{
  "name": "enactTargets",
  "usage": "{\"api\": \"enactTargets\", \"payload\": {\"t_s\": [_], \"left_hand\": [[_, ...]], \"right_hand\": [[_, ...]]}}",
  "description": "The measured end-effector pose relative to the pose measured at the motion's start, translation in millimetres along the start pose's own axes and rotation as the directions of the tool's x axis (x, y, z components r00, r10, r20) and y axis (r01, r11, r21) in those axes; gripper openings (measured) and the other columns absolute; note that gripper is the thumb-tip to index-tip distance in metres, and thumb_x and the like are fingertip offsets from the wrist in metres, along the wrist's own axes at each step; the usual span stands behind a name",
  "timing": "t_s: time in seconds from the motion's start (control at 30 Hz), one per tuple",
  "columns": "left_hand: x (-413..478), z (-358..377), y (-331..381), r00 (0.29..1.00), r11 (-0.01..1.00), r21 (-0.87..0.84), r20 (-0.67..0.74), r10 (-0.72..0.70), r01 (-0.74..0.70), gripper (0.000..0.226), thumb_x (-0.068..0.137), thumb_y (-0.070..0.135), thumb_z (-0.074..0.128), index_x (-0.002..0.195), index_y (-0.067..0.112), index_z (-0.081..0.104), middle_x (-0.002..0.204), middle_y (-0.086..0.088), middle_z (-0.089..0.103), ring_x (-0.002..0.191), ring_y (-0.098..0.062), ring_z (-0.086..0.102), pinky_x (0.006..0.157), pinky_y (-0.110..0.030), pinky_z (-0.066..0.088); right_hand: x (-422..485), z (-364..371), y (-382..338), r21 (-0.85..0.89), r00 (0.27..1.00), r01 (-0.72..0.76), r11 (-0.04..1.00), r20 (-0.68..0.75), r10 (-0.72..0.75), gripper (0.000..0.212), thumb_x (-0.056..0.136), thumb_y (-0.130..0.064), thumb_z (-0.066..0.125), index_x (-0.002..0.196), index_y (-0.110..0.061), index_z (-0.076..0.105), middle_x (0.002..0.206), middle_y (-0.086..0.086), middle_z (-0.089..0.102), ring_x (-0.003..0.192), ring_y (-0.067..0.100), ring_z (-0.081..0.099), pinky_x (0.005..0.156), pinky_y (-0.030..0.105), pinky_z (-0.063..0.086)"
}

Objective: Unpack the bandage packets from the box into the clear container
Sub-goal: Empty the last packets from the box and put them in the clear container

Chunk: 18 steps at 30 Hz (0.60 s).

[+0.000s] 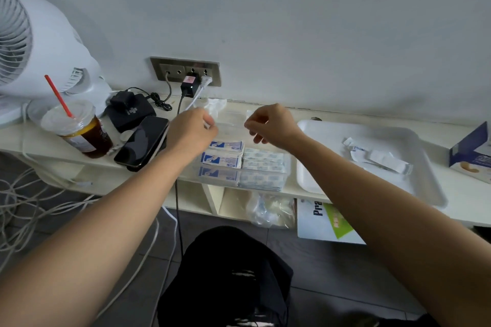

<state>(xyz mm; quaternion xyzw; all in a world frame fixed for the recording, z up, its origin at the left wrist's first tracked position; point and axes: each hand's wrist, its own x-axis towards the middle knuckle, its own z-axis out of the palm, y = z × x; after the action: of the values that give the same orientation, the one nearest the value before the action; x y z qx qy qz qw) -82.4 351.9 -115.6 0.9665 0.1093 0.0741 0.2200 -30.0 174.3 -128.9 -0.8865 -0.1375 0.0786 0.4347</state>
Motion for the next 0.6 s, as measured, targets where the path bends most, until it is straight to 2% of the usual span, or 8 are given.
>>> {"api": "enactTargets", "payload": {"t_s": [0.07,0.17,0.23,0.3,0.37,0.47,0.53,0.6], "left_hand": [[5.5,12.7,26.8,0.998,0.997,-0.058,-0.010,0.058,-0.059,0.014,0.090,0.027,0.059,0.099,0.020,0.067,0.097,0.005,0.067,0.085,-0.014,0.059,0.071,-0.026,0.040],[8.2,37.3,74.9,0.991,0.981,-0.142,0.015,0.133,-0.129,0.013,0.088,0.027,0.058,0.095,0.021,0.067,0.086,0.009,0.062,0.086,-0.015,0.060,0.071,-0.025,0.043],[4.5,56.3,108.2,0.977,0.964,-0.182,0.063,0.206,-0.192,0.012,0.086,0.025,0.058,0.092,0.022,0.067,0.084,0.010,0.062,0.086,-0.016,0.060,0.073,-0.025,0.044],[-2.3,76.5,136.8,0.958,0.951,-0.213,0.132,0.256,-0.225,0.012,0.085,0.025,0.058,0.090,0.024,0.068,0.084,0.010,0.064,0.086,-0.017,0.061,0.074,-0.025,0.046],[-9.5,102.2,166.4,0.928,0.939,-0.220,0.204,0.311,-0.266,0.011,0.084,0.026,0.058,0.088,0.024,0.068,0.085,0.008,0.065,0.087,-0.017,0.062,0.074,-0.024,0.045],[-17.3,134.9,192.2,0.882,0.926,-0.237,0.307,0.358,-0.294,0.010,0.086,0.025,0.058,0.091,0.023,0.067,0.092,0.006,0.067,0.091,-0.016,0.062,0.074,-0.024,0.045],[-18.6,156.6,202.9,0.866,0.931,-0.228,0.356,0.351,-0.284,0.013,0.087,0.023,0.059,0.098,0.022,0.065,0.099,0.005,0.066,0.097,-0.018,0.061,0.079,-0.026,0.047],[-18.7,174.1,206.4,0.867,0.940,-0.196,0.370,0.334,-0.278,0.022,0.086,0.023,0.059,0.109,0.022,0.061,0.110,0.001,0.063,0.101,-0.021,0.059,0.083,-0.029,0.047]], "right_hand": [[-5.9,-23.0,9.8,0.042,0.995,0.001,0.999,-0.102,0.003,0.013,0.086,-0.016,0.061,0.079,-0.009,0.069,0.067,0.001,0.069,0.053,0.012,0.066,0.049,0.017,0.046],[-18.3,-60.3,38.8,0.036,0.976,-0.060,0.998,-0.207,0.066,0.014,0.086,-0.020,0.061,0.079,-0.009,0.068,0.064,0.000,0.068,0.050,0.012,0.065,0.048,0.018,0.045],[-28.6,-83.5,67.1,-0.003,0.962,-0.123,0.992,-0.246,0.118,0.014,0.085,-0.018,0.060,0.076,-0.010,0.067,0.063,0.000,0.067,0.050,0.011,0.064,0.050,0.022,0.047],[-39.3,-102.7,97.9,-0.061,0.946,-0.207,0.976,-0.266,0.184,0.012,0.083,-0.016,0.059,0.074,-0.015,0.066,0.064,0.000,0.067,0.057,0.013,0.066,0.059,0.027,0.051],[-52.8,-125.0,132.5,-0.173,0.926,-0.306,0.936,-0.282,0.250,0.010,0.081,-0.014,0.059,0.082,-0.018,0.069,0.074,-0.001,0.067,0.075,0.018,0.067,0.067,0.028,0.051],[-69.7,-144.9,172.7,-0.368,0.920,-0.375,0.851,-0.263,0.292,0.023,0.083,-0.018,0.064,0.106,-0.017,0.066,0.103,0.002,0.063,0.096,0.022,0.060,0.072,0.025,0.040],[-77.0,-151.6,194.7,-0.427,0.917,-0.395,0.813,-0.243,0.318,0.034,0.083,-0.024,0.067,0.116,-0.017,0.061,0.116,0.005,0.057,0.096,0.021,0.057,0.074,0.026,0.039],[-79.0,-151.8,209.3,-0.439,0.914,-0.403,0.803,-0.244,0.325,0.039,0.081,-0.028,0.070,0.117,-0.017,0.060,0.118,0.006,0.055,0.089,0.019,0.052,0.073,0.026,0.040]]}}
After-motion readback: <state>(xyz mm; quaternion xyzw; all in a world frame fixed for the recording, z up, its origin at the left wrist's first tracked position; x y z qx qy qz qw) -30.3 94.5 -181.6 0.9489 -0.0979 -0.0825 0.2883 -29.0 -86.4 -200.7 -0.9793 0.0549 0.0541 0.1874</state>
